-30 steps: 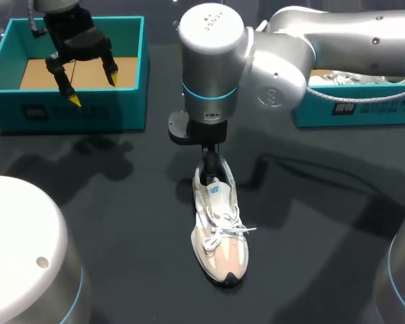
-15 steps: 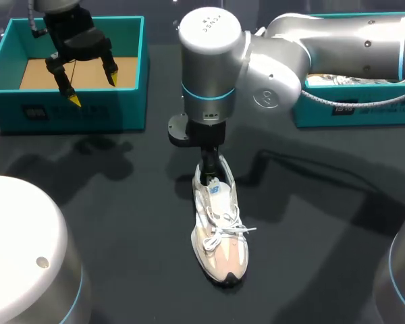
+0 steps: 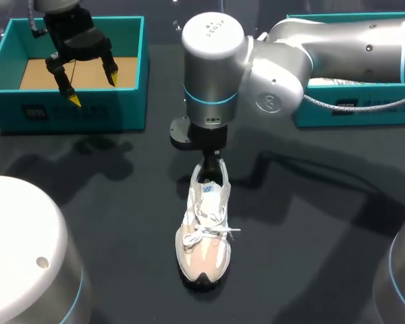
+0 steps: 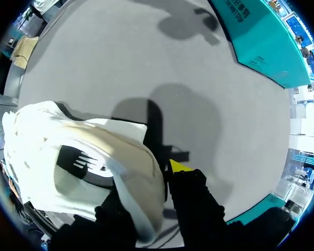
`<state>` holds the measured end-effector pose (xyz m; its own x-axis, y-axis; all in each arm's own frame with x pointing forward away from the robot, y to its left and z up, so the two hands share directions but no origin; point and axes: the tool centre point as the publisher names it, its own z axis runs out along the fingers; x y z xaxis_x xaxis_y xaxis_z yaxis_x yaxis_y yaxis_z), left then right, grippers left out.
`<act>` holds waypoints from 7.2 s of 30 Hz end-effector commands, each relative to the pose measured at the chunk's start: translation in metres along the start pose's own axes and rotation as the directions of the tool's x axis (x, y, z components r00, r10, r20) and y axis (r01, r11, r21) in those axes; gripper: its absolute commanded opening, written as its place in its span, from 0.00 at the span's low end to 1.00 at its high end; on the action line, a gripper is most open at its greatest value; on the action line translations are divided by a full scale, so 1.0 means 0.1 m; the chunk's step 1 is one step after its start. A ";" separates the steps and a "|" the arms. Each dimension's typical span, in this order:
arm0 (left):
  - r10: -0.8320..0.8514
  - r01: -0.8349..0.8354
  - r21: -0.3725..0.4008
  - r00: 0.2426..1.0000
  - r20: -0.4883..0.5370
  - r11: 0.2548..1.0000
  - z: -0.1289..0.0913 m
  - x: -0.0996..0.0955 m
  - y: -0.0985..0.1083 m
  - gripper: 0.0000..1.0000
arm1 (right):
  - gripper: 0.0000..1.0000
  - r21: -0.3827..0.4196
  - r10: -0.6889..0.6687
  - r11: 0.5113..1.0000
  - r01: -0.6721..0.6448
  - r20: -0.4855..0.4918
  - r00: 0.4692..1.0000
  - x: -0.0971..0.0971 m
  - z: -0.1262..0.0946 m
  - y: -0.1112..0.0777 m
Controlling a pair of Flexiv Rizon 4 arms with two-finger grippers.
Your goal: Take the shoe out of the shoebox, open the shoe tongue, remove and reinsert the insole, then place the shoe into the shoebox
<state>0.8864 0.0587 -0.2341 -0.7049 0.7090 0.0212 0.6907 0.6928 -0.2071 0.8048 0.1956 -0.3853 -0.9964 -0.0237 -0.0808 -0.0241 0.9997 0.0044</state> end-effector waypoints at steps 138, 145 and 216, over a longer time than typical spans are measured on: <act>0.001 -0.001 -0.003 1.000 0.002 1.000 0.00 0.02 0.00 1.00 | 0.00 0.296 -0.114 0.953 0.058 0.176 0.978 -3.90 -2.36 -5.01; 0.001 -0.001 -0.003 1.000 0.002 1.000 0.00 0.02 0.00 1.00 | 0.00 0.217 0.292 0.920 -0.327 0.177 0.940 -3.76 -2.18 -5.23; 0.001 -0.001 -0.003 1.000 0.002 1.000 0.00 0.02 0.00 1.00 | 0.00 0.025 0.941 0.075 -0.997 0.328 0.079 -3.36 -1.40 -5.57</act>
<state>0.8864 0.0587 -0.2341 -0.7049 0.7090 0.0212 0.6907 0.6929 -0.2071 1.1349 -0.3533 -0.2143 -0.0798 0.9410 -0.3289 0.9924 0.1061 0.0628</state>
